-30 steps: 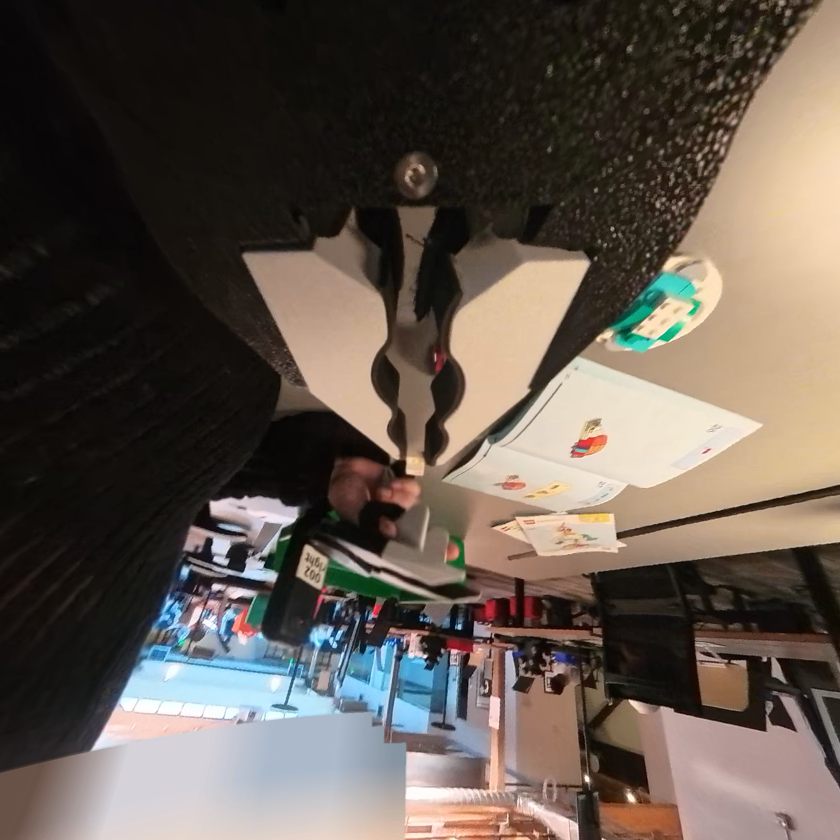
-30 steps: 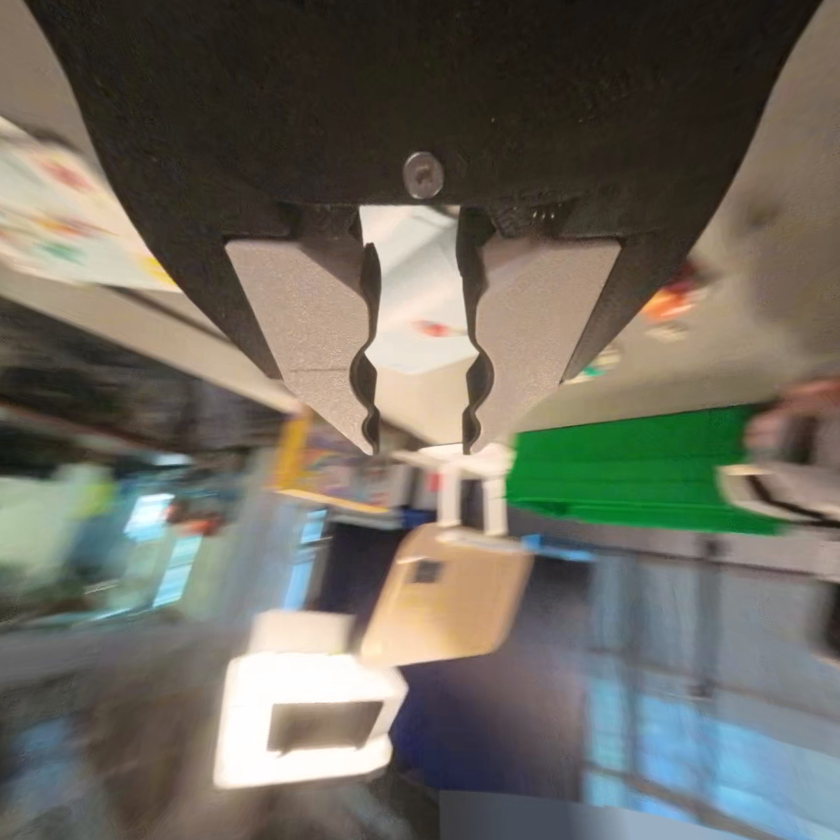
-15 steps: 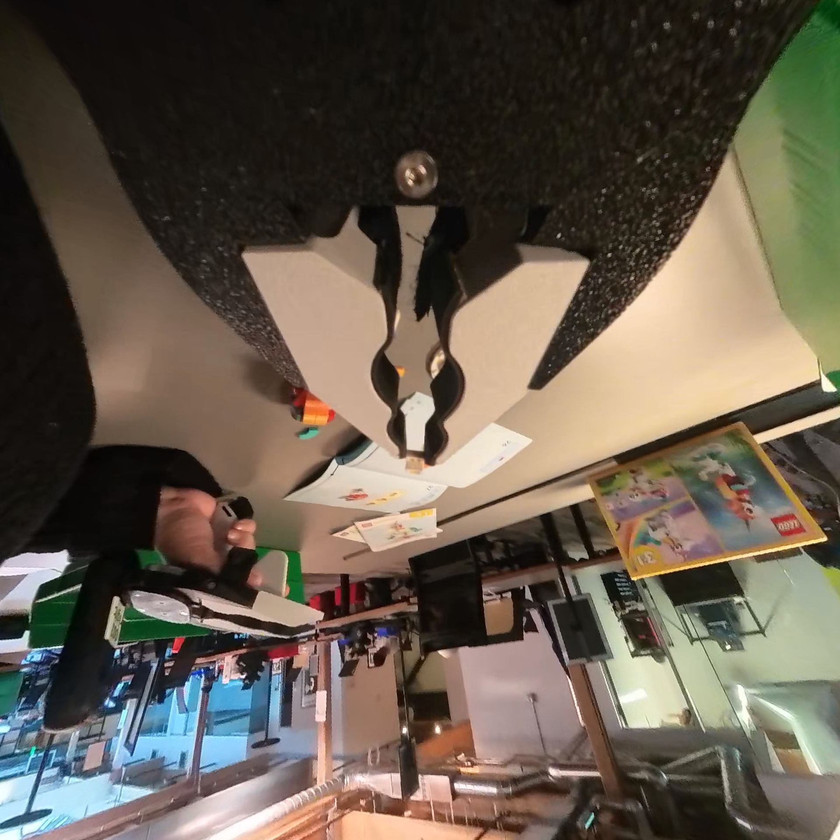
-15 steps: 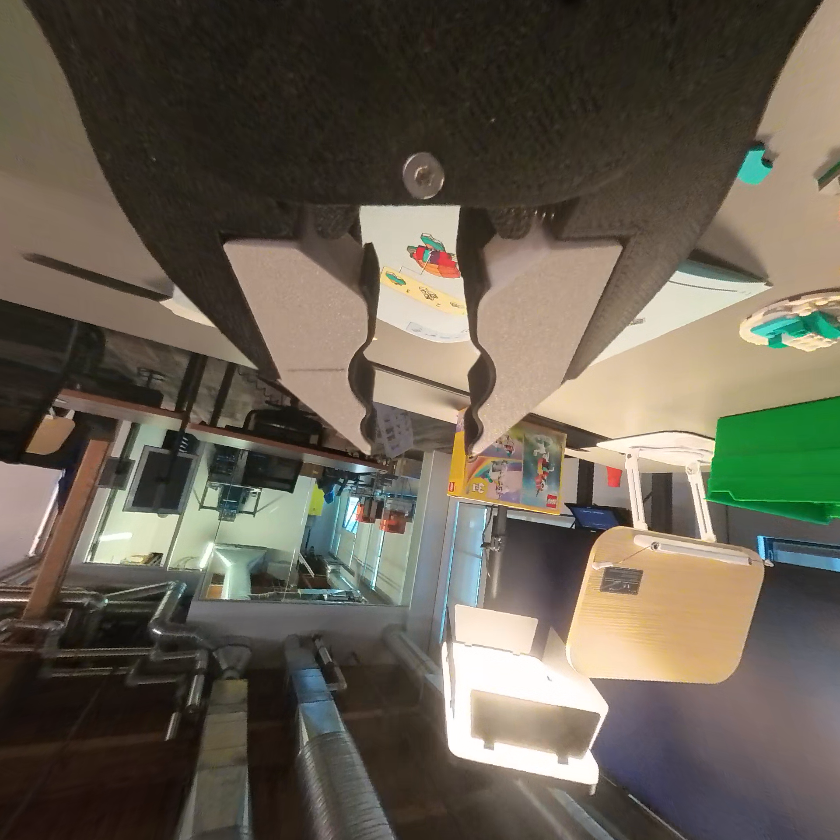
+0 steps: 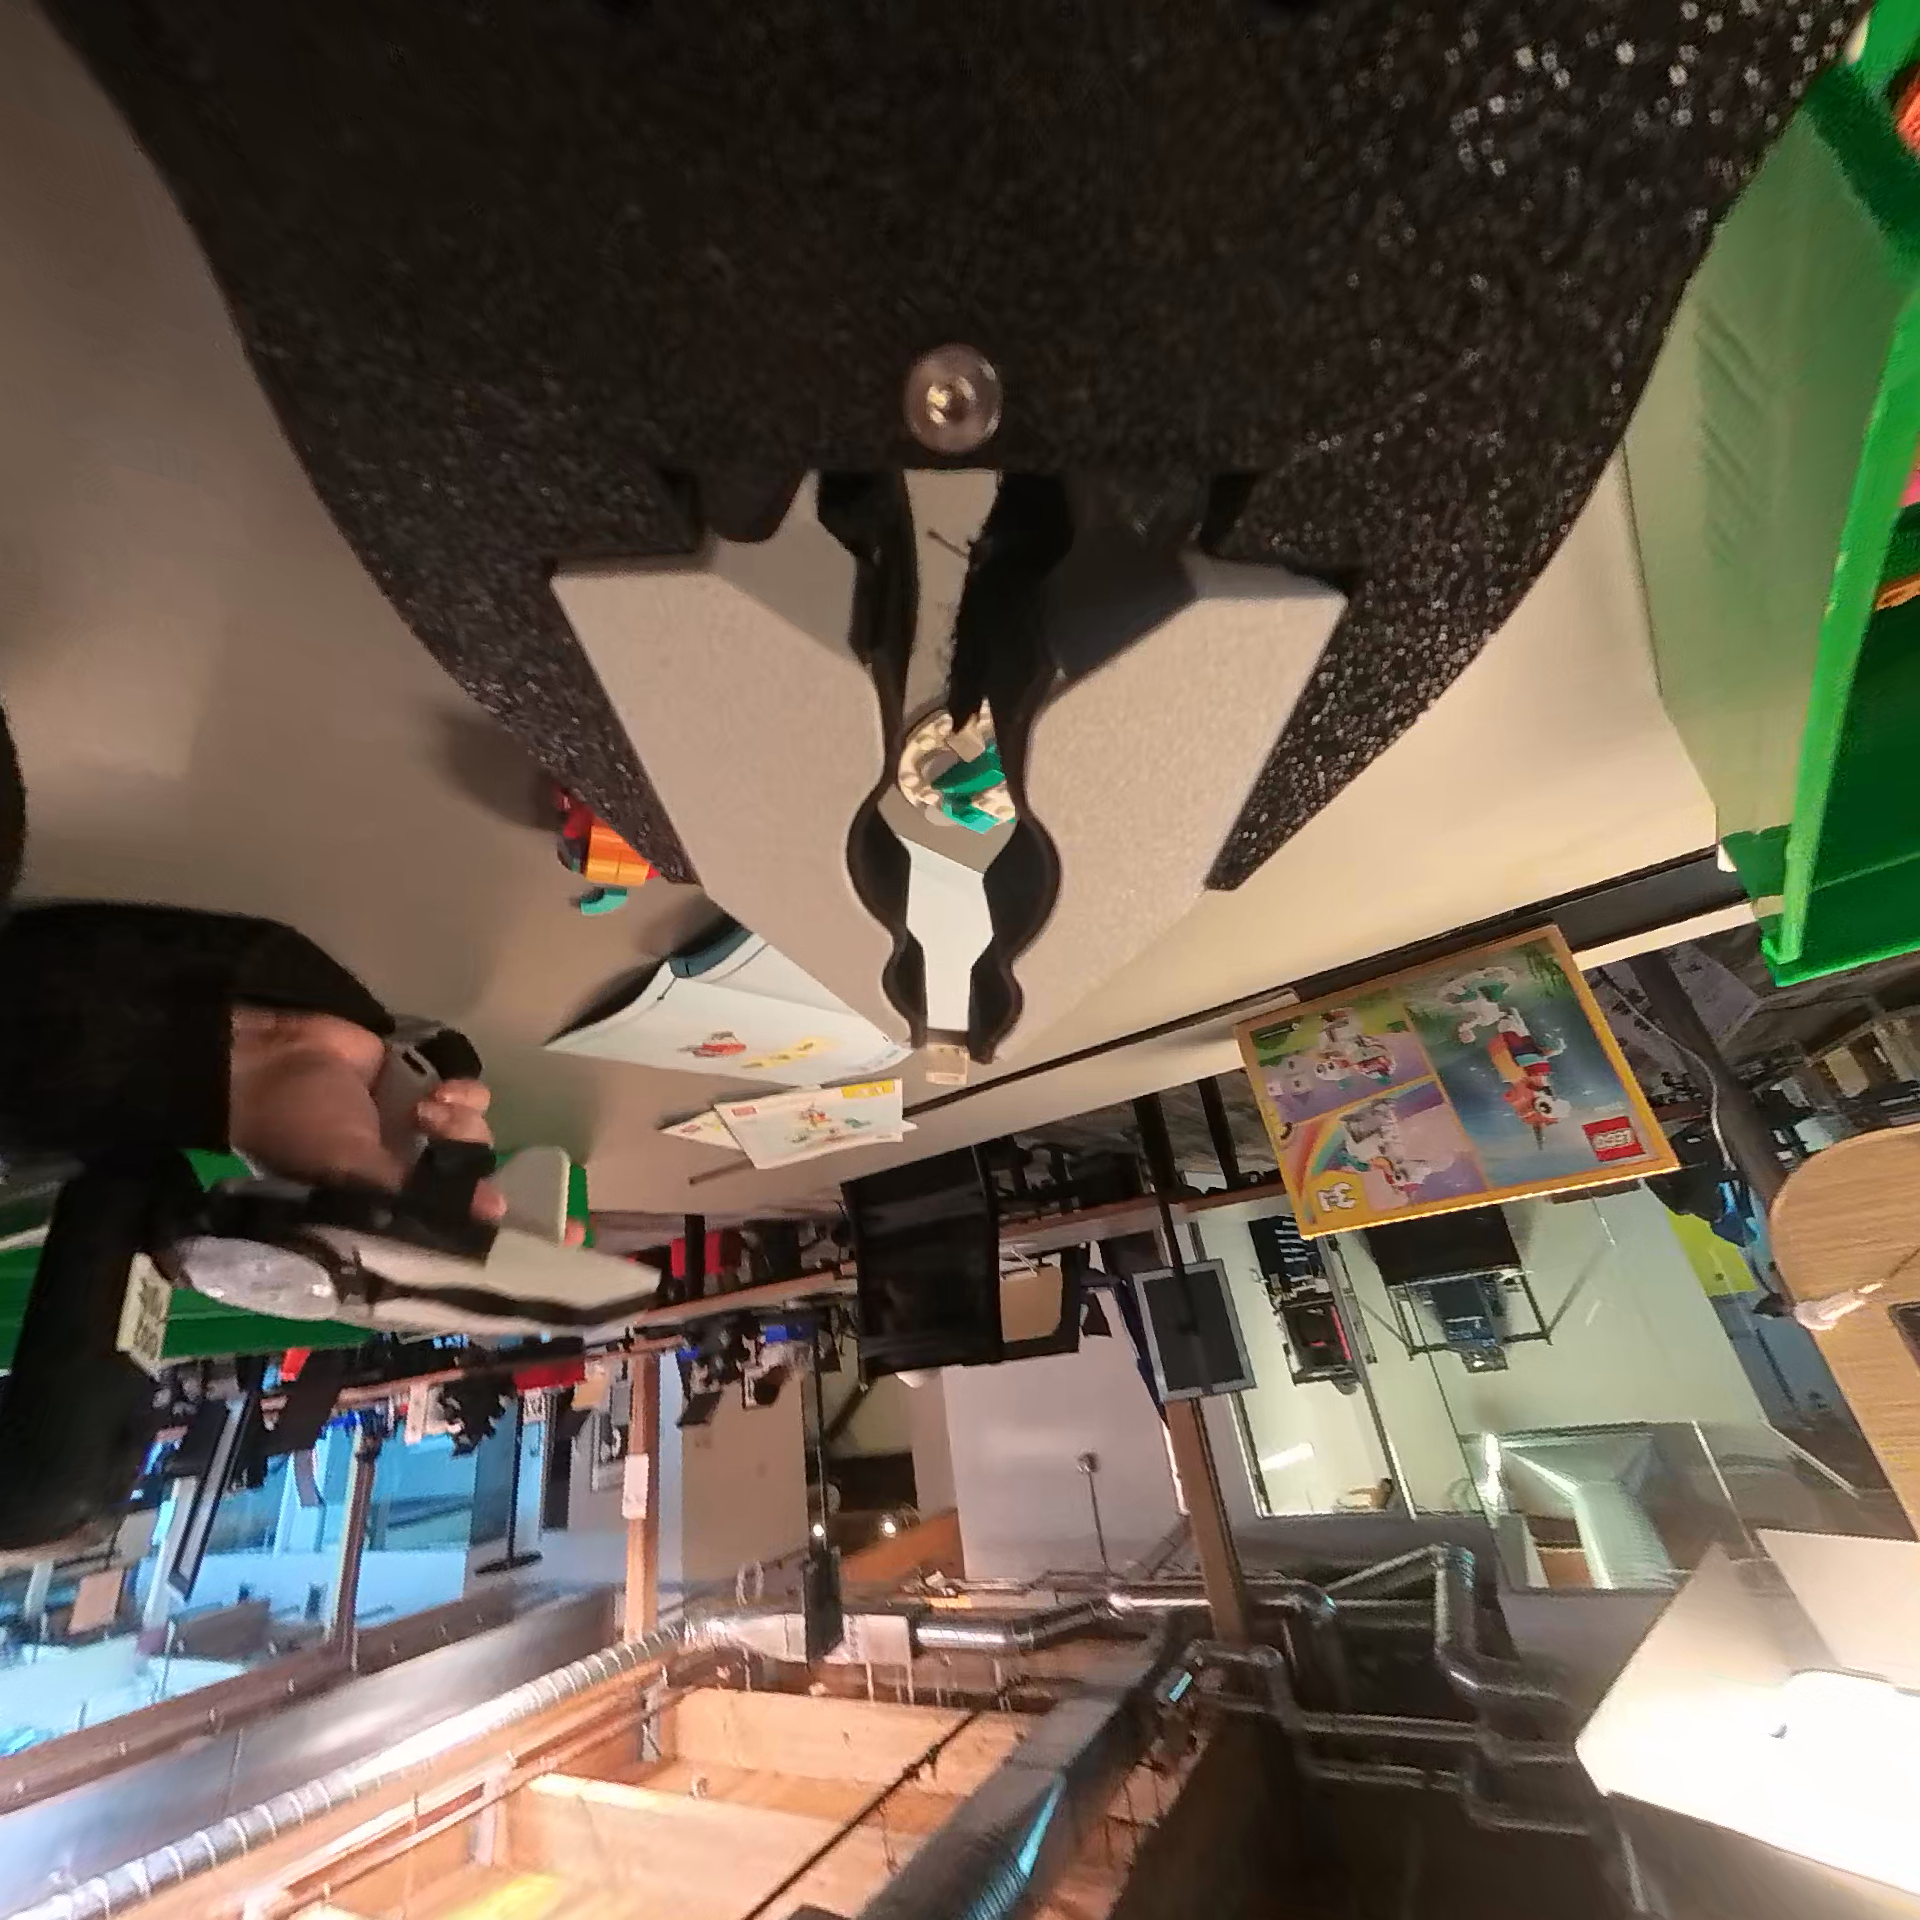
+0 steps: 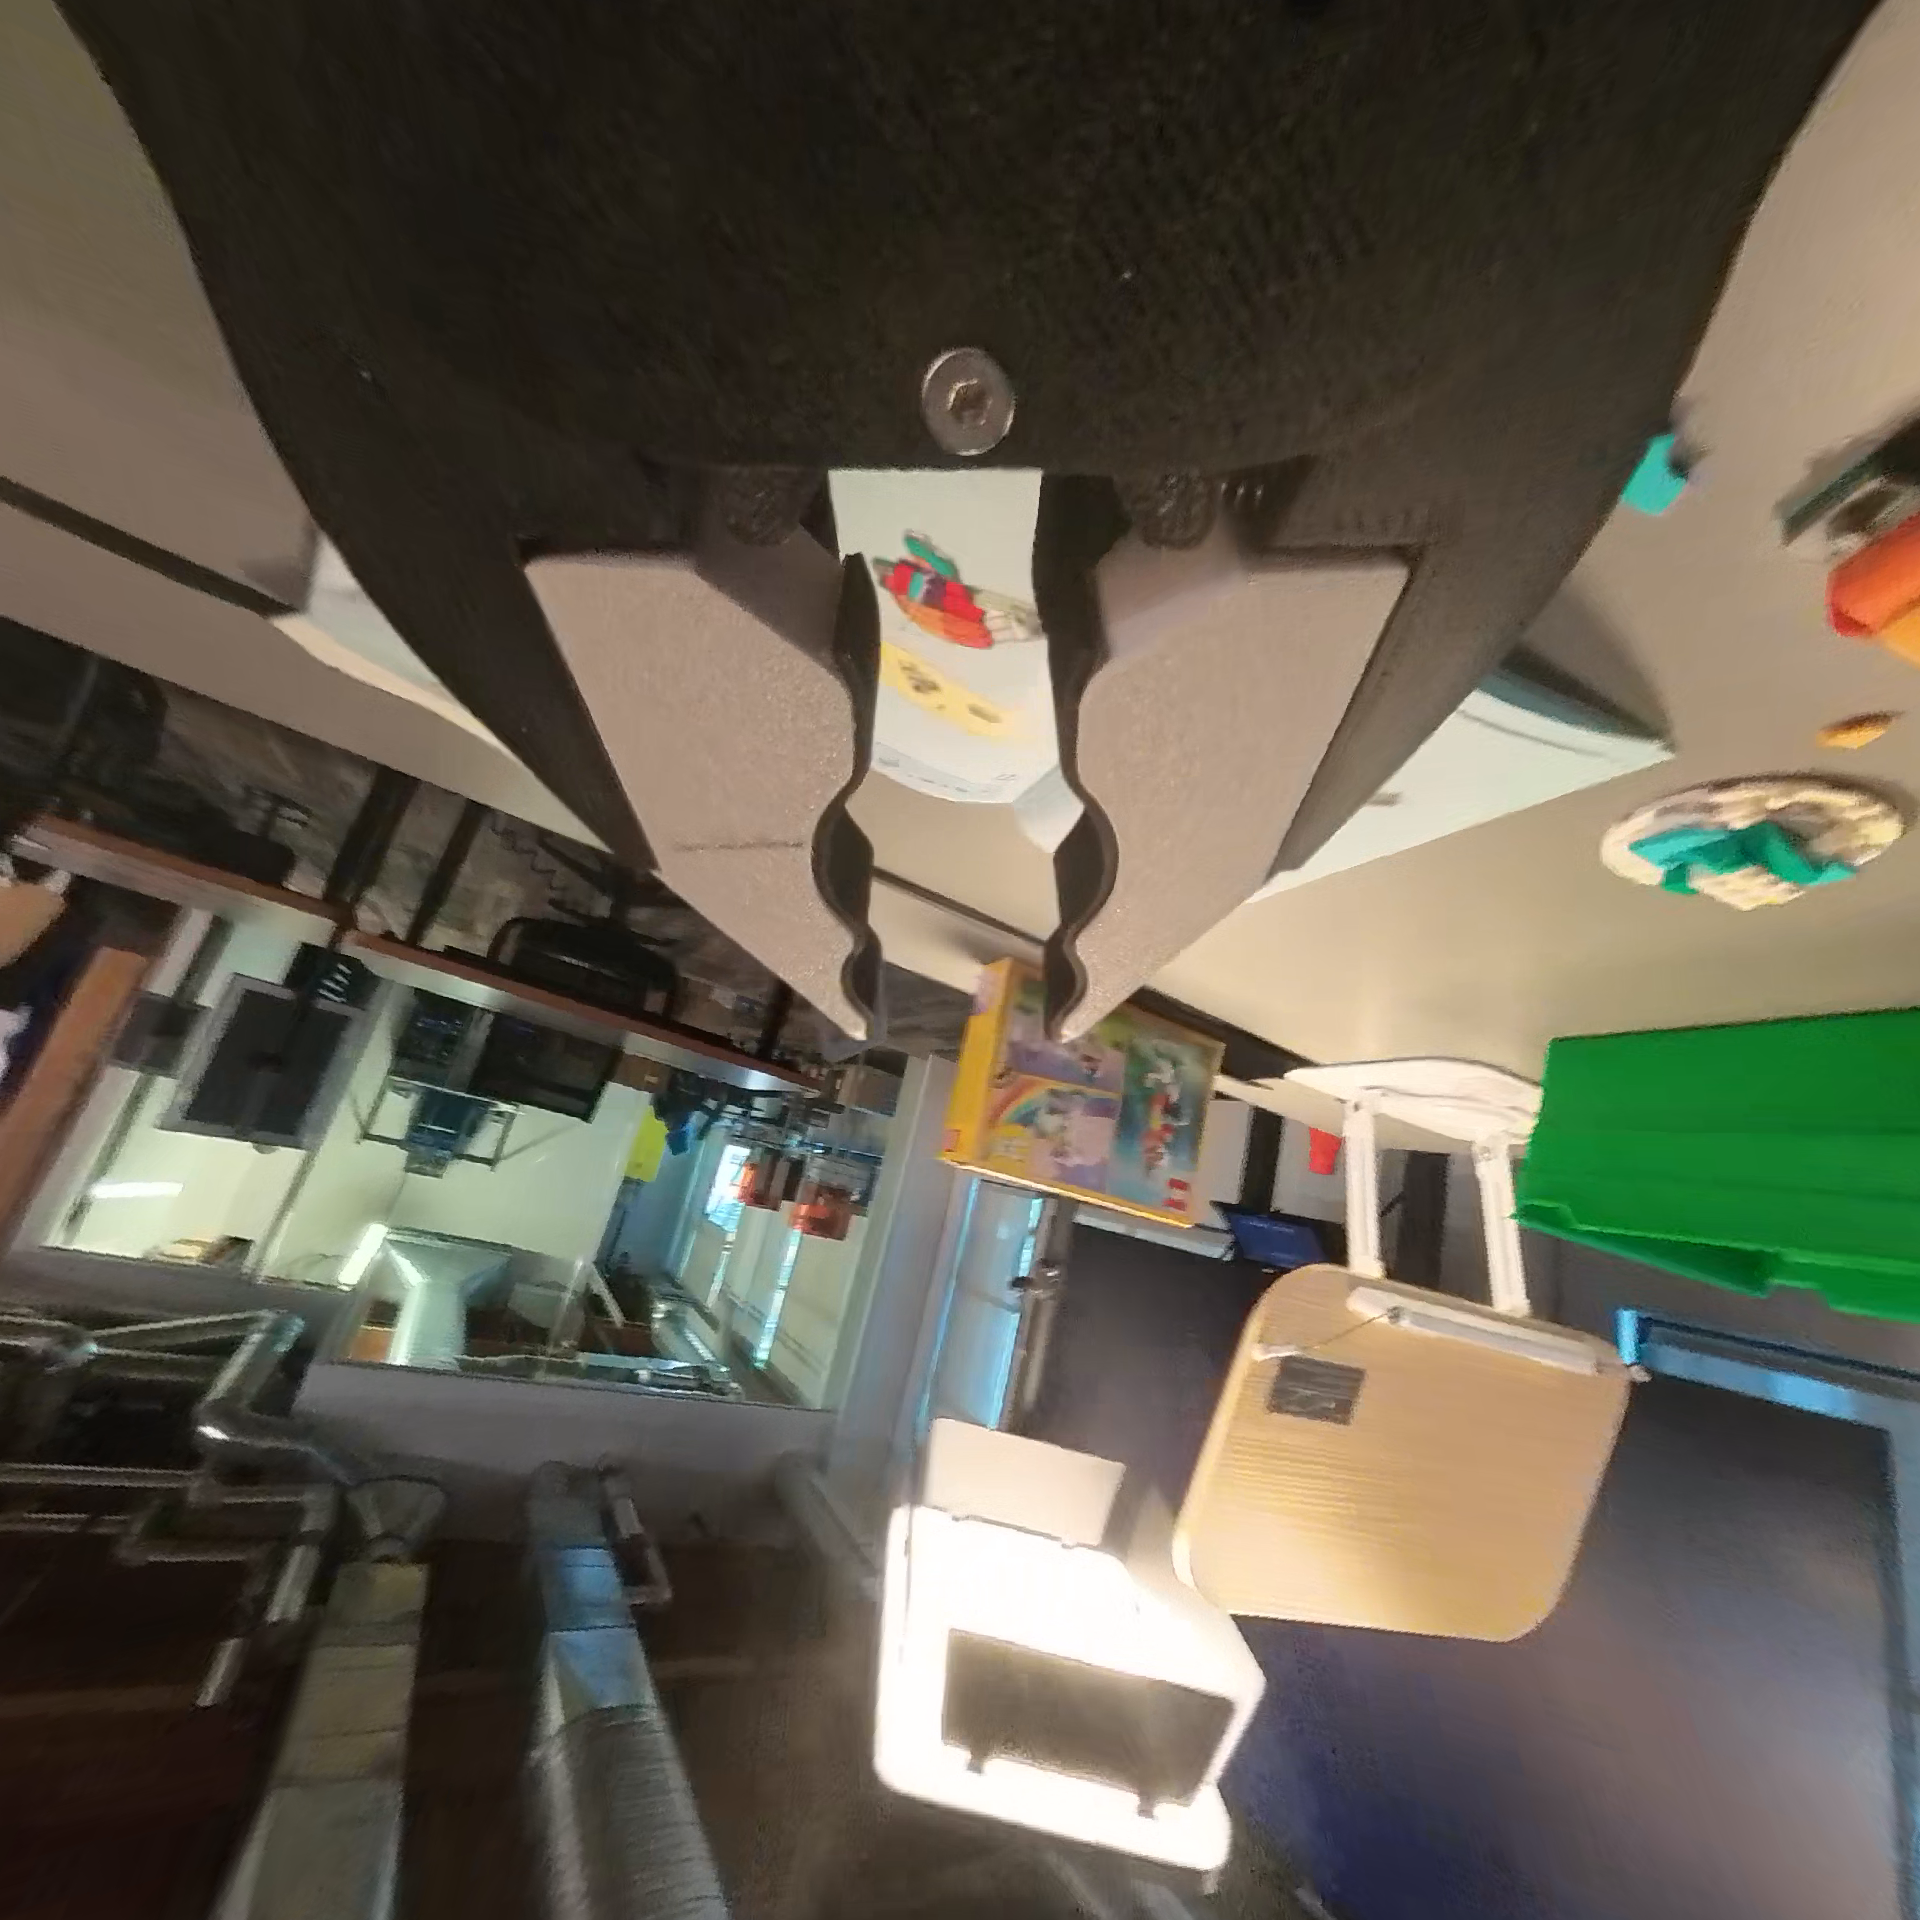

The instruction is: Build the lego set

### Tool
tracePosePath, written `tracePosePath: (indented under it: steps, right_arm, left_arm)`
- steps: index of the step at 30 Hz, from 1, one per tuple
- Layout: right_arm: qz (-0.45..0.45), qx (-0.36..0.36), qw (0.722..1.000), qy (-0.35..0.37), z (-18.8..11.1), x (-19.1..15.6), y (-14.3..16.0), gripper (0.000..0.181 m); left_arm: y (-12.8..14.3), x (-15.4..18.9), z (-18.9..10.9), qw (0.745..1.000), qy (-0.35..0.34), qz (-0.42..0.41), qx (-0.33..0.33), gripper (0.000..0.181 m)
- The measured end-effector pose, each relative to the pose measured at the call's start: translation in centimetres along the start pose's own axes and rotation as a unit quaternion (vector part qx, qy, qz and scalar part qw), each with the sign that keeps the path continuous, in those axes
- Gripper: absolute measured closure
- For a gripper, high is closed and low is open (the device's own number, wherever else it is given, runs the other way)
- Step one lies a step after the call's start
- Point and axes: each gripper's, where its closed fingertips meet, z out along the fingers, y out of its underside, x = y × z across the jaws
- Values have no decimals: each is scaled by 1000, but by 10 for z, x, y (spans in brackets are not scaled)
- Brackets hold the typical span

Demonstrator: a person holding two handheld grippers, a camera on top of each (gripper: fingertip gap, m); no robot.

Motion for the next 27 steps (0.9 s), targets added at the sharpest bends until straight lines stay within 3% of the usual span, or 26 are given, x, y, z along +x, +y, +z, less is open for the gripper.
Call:
tracePosePath:
  steps: [3,6,8,12,17,21,27]
  right_arm:
    - [9,-30,995,-97,7,-39,5,158]
    - [44,-83,970,-226,15,-97,0,158]
    - [37,-140,936,-322,14,-142,1,156]
    - [-35,-247,830,-500,-7,-215,16,155]
    - [-66,-334,732,-590,-10,-247,42,162]
    - [-82,-381,676,-625,-12,-257,60,166]
    - [-115,-405,634,-649,-19,-260,71,168]
  left_arm:
    - [-1,-2,-1,1000,-4,-2,2,176]
    - [0,-3,-1,1000,-10,2,-2,176]
    - [1,-4,-2,1000,-16,11,-5,176]
    - [1,-6,-4,999,-29,27,-11,176]
    - [0,-10,-8,999,-43,30,-10,176]
    - [-2,-14,-12,999,-50,18,-6,176]
    - [-4,-15,-14,999,-51,8,-1,176]
